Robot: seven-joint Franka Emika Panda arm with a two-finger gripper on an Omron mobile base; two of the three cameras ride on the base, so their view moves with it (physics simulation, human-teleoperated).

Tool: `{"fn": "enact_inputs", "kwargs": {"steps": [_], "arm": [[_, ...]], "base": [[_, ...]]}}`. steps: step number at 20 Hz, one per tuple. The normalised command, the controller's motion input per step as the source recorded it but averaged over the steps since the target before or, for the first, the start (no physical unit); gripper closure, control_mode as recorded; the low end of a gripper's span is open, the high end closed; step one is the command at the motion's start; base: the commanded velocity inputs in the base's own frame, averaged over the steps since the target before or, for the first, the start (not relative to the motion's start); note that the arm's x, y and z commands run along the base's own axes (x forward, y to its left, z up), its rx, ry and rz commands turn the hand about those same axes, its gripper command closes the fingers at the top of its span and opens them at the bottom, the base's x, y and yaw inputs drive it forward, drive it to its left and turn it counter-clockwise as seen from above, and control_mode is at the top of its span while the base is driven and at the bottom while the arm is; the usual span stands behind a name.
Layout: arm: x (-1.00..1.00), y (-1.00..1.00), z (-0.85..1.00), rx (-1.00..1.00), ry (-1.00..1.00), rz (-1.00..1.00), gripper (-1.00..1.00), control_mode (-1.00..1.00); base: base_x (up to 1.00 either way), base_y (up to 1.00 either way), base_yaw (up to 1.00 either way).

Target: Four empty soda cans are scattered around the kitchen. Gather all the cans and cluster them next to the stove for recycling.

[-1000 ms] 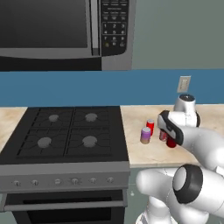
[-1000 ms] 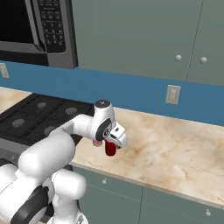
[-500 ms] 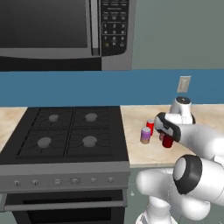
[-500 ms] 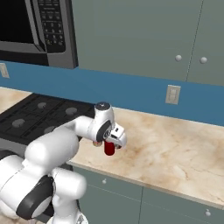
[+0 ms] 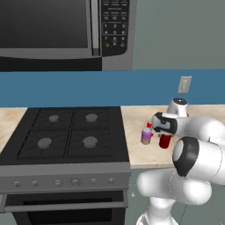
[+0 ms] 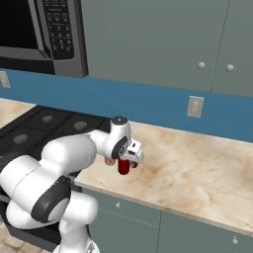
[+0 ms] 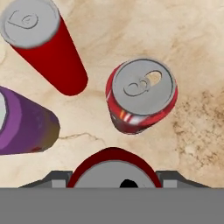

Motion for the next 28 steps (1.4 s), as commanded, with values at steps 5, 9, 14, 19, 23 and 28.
{"fn": "enact_inputs", "kwargs": {"steps": [5,9,14,19,23,28], "arm": [[0.2,0.05,-0.15,0.0,0.0,0.09,1.0,-1.0],[0.14,0.06,-0.18,0.0,0.0,0.06,1.0,-1.0],[0.12,0.08,-0.19,0.0,0.0,0.03,1.0,-1.0],[0.05,0.07,-0.17,0.0,0.0,0.01,1.0,-1.0],[-0.12,0.09,-0.2,0.0,0.0,0.0,1.0,-1.0],[-0.18,0.17,-0.24,0.0,0.0,0.0,-1.0,-1.0]], "base": [[0.0,0.0,0.0],[0.0,0.0,0.0],[0.0,0.0,0.0],[0.0,0.0,0.0],[0.0,0.0,0.0],[0.0,0.0,0.0]]}}
